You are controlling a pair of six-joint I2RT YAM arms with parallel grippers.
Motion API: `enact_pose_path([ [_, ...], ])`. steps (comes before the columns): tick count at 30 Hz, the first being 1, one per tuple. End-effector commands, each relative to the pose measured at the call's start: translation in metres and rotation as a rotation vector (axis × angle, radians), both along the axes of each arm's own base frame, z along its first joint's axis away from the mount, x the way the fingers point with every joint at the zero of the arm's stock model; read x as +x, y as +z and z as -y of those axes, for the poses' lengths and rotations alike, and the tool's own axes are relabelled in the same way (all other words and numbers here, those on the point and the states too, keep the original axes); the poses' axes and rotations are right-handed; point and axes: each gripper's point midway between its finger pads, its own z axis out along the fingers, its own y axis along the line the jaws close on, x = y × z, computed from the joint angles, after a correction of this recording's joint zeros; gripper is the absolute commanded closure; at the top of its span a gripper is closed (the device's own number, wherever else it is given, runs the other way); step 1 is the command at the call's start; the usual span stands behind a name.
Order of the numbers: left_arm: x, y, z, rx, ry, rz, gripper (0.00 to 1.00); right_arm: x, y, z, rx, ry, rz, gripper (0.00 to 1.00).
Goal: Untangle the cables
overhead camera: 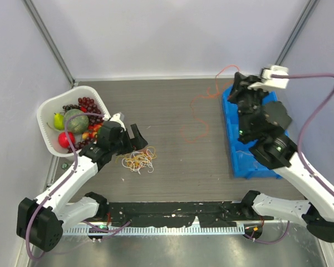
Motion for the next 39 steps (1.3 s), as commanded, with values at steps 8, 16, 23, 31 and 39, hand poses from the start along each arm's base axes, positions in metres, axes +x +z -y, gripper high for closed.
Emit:
enact_pose_path([
  [8, -0.015, 0.028, 0.013, -0.075, -0.102, 0.038, 0.05, 0.035, -0.036, -0.018, -0.042, -0.006, -0.095, 0.99],
  [16, -0.019, 0.068, 0.027, -0.154, -0.169, 0.091, 0.00, 0.043, -0.061, -0.047, 0.005, 0.135, -0.156, 0.99],
  [23, 0.000, 0.101, 0.025, -0.108, -0.176, 0.201, 0.00, 0.052, -0.068, -0.055, -0.026, 0.129, -0.186, 0.99],
  [31, 0.040, 0.135, -0.010, 0.078, -0.031, 0.423, 0.00, 0.069, -0.101, -0.030, -0.071, -0.064, -0.224, 0.99],
  [39, 0.059, 0.147, -0.017, 0.166, 0.009, 0.385, 0.00, 0.060, -0.068, 0.017, -0.131, -0.328, -0.246, 0.99],
])
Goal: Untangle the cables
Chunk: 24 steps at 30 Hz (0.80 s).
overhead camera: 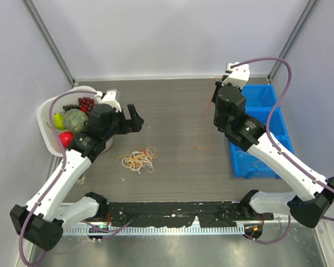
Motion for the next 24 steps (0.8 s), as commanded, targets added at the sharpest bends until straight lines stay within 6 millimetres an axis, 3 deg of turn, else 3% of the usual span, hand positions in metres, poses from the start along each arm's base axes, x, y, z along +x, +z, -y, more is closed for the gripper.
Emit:
enact_pose_path([
  [1, 0.026, 0.039, -0.007, 0.070, 0.050, 0.045, 0.00, -0.008, 0.053, 0.044, -0.046, -0.240, 0.057, 0.99],
  [4, 0.037, 0.045, -0.001, 0.110, 0.035, -0.016, 0.00, -0.009, 0.064, 0.069, -0.101, -0.353, 0.036, 0.99],
  [9, 0.051, 0.030, 0.007, 0.165, -0.001, -0.090, 0.00, 0.017, 0.087, 0.095, -0.077, -0.414, 0.070, 0.99],
  [16, 0.069, 0.005, 0.001, 0.208, 0.050, -0.114, 0.00, 0.042, 0.070, 0.099, -0.136, -0.407, 0.029, 0.99],
  [20, 0.086, -0.011, -0.015, 0.260, 0.103, -0.131, 0.00, 0.054, 0.063, 0.109, -0.092, -0.424, 0.043, 0.99],
  [22, 0.096, -0.012, -0.025, 0.264, 0.142, -0.136, 0.00, 0.066, 0.061, 0.107, -0.115, -0.414, 0.030, 0.99],
  [24, 0.105, -0.011, -0.034, 0.244, 0.176, -0.144, 0.00, 0.066, 0.066, 0.113, -0.131, -0.463, 0.022, 0.99],
])
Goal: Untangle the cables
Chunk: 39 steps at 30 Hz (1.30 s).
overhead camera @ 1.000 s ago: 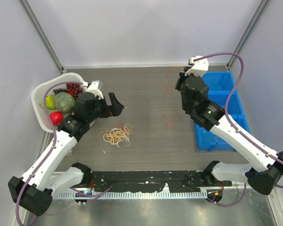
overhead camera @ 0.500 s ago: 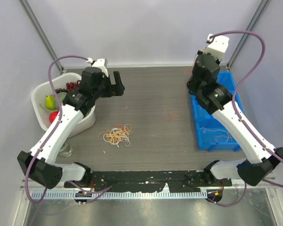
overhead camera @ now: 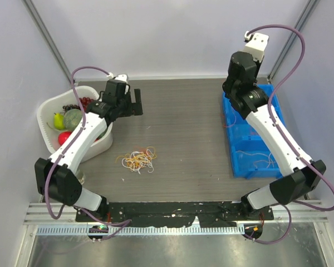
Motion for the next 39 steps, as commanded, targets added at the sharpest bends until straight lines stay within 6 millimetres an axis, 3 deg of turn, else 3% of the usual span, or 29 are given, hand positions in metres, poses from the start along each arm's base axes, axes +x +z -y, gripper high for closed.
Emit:
enact_pose_path([
  [1, 0.028, 0.014, -0.025, 0.000, 0.087, 0.042, 0.00, 0.005, 0.022, 0.007, 0.005, -0.050, 0.038, 0.99],
  [7, 0.030, 0.024, -0.024, 0.027, 0.040, -0.021, 0.01, -0.018, 0.084, 0.049, -0.041, -0.153, 0.089, 0.99],
  [9, 0.033, 0.028, -0.024, 0.028, 0.041, -0.010, 0.01, -0.016, 0.091, 0.056, -0.047, -0.155, 0.100, 0.99],
  [15, 0.044, 0.016, -0.018, 0.033, 0.007, -0.003, 0.03, -0.014, 0.090, 0.076, 0.038, -0.118, 0.194, 0.99],
  [19, 0.041, 0.032, -0.014, 0.001, -0.009, 0.025, 0.04, -0.019, 0.100, 0.082, 0.062, -0.105, 0.241, 0.99],
  [20, 0.040, 0.037, -0.010, -0.013, -0.019, 0.026, 0.04, -0.012, 0.103, 0.078, 0.073, -0.077, 0.249, 0.99],
  [21, 0.040, 0.039, -0.008, -0.021, -0.033, 0.030, 0.04, -0.013, 0.114, 0.077, 0.065, -0.054, 0.261, 0.99],
  [24, 0.039, 0.042, -0.005, -0.044, -0.039, 0.045, 0.05, -0.005, 0.104, 0.077, 0.001, -0.054, 0.207, 0.99],
  [28, 0.036, 0.054, -0.004, -0.045, -0.063, 0.074, 0.05, -0.012, 0.085, 0.086, 0.007, -0.085, 0.200, 0.99],
  [32, 0.033, 0.056, -0.006, -0.033, -0.066, 0.082, 0.05, -0.018, 0.091, 0.104, 0.006, -0.121, 0.217, 0.99],
  [35, 0.033, 0.055, -0.007, -0.030, -0.069, 0.084, 0.05, -0.015, 0.078, 0.110, -0.054, -0.129, 0.154, 0.99],
  [39, 0.032, 0.058, -0.009, -0.015, -0.071, 0.090, 0.05, -0.031, 0.079, 0.131, -0.077, -0.202, 0.147, 0.99],
])
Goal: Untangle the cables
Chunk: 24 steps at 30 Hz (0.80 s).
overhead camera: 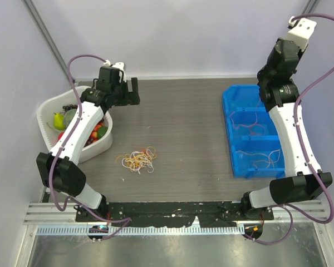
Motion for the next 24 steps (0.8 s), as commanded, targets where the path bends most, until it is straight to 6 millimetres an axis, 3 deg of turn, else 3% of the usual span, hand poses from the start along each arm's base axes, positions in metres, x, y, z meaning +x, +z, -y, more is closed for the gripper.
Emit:
enact_pose_path([
  [1, -0.001, 0.031, 0.000, -0.002, -0.026, 0.088, 0.05, -0.025, 0.024, 0.020, -0.029, -0.050, 0.057, 0.99],
  [4, 0.001, 0.029, 0.002, 0.002, -0.042, 0.091, 0.05, -0.016, -0.003, 0.011, 0.012, 0.006, 0.011, 0.99],
  [5, 0.002, 0.029, 0.001, 0.004, -0.039, 0.093, 0.05, -0.010, -0.029, 0.007, 0.043, 0.033, -0.040, 0.99],
  [6, 0.002, 0.030, 0.001, 0.006, -0.038, 0.097, 0.05, -0.010, -0.039, 0.001, 0.101, 0.059, -0.014, 0.99],
  [8, 0.001, 0.033, 0.000, 0.010, -0.042, 0.106, 0.05, -0.011, -0.097, -0.002, 0.178, 0.056, -0.080, 0.99],
  [11, -0.002, 0.032, -0.002, 0.028, -0.049, 0.109, 0.05, -0.022, -0.142, -0.007, 0.263, 0.049, -0.122, 0.99],
  [12, -0.003, 0.032, -0.003, 0.030, -0.049, 0.109, 0.05, -0.024, -0.167, -0.013, 0.312, 0.068, -0.157, 0.99],
  [16, -0.009, 0.030, -0.006, 0.037, -0.046, 0.106, 0.05, -0.038, -0.234, -0.018, 0.444, 0.013, -0.239, 0.99],
  [21, -0.014, 0.029, -0.013, 0.064, -0.031, 0.109, 0.05, -0.049, -0.297, -0.020, 0.609, -0.041, -0.334, 0.99],
  [24, -0.017, 0.029, -0.017, 0.077, -0.020, 0.112, 0.05, -0.054, -0.307, -0.015, 0.578, -0.081, -0.403, 0.99],
])
